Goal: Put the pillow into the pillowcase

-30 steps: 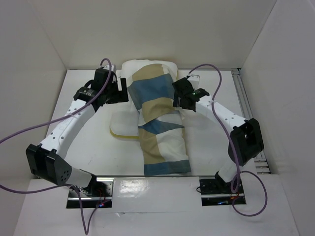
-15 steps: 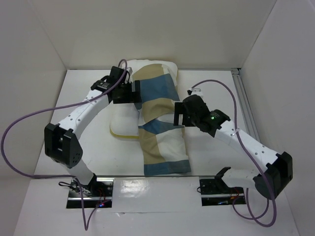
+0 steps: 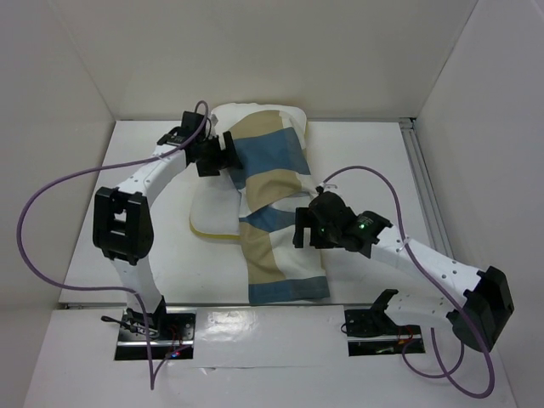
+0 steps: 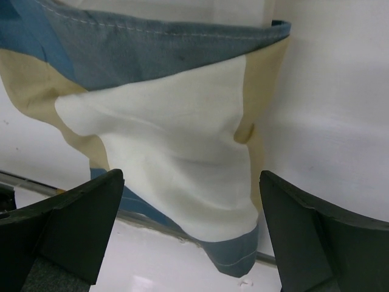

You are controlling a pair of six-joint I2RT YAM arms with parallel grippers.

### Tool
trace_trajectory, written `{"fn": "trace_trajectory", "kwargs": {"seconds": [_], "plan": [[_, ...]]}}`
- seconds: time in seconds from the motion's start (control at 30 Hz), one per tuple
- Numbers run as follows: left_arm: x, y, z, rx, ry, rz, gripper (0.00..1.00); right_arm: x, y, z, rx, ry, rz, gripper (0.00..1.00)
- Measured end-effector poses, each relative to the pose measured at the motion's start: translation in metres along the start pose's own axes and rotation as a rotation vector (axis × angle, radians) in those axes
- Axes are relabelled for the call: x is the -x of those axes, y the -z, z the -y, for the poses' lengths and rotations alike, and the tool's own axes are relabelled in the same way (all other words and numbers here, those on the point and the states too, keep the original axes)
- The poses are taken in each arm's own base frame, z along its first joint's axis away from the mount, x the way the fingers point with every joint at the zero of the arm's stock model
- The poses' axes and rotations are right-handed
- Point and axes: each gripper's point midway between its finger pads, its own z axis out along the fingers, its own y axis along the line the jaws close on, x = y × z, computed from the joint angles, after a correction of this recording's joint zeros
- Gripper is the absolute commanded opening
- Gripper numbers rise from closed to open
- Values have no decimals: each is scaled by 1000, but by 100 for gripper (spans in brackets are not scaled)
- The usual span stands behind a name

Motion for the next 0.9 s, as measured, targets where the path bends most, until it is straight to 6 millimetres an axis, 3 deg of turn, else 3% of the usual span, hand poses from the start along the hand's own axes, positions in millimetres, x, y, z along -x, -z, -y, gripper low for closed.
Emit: {"fn": "trace_trajectory", "kwargs": {"seconds": [0.2,0.27,0.33,0.37,0.4,0.43,0.47,0.5,0.57,0.63,0.77,0.9], "plan": [[-8,-25,28,-164,31,-68,89,-14,-2,-2,16,-25,-38,100],[-9,-28,34,-199,34,-82,79,-23,-4,-2,25,-31,-61,100],[-9,-28,39,-226,48,-91,63,-36,-7,-1,29,-30,-92,90],[-8,-27,41,-235,52,-91,42,-42,-9,0,27,-30,-106,82],[-7,-26,43,-246,57,-91,31,-46,-10,0,27,-30,-118,72],[-5,-25,45,-261,40,-83,15,-50,-10,0,27,-31,-125,47],[-3,-24,46,-264,49,-81,15,-52,-11,0,28,-32,-131,33],[-2,-23,46,-271,46,-78,3,-53,-11,0,27,-40,-134,21],[1,-17,47,-281,50,-73,0,-53,-11,0,23,-44,-128,0],[8,-7,47,-293,50,-62,0,-51,-11,1,13,-51,-120,0],[28,22,53,-321,46,-9,0,-26,-2,-3,-11,-45,-53,0],[63,63,69,-373,13,95,0,40,28,-28,10,-23,124,0]]}}
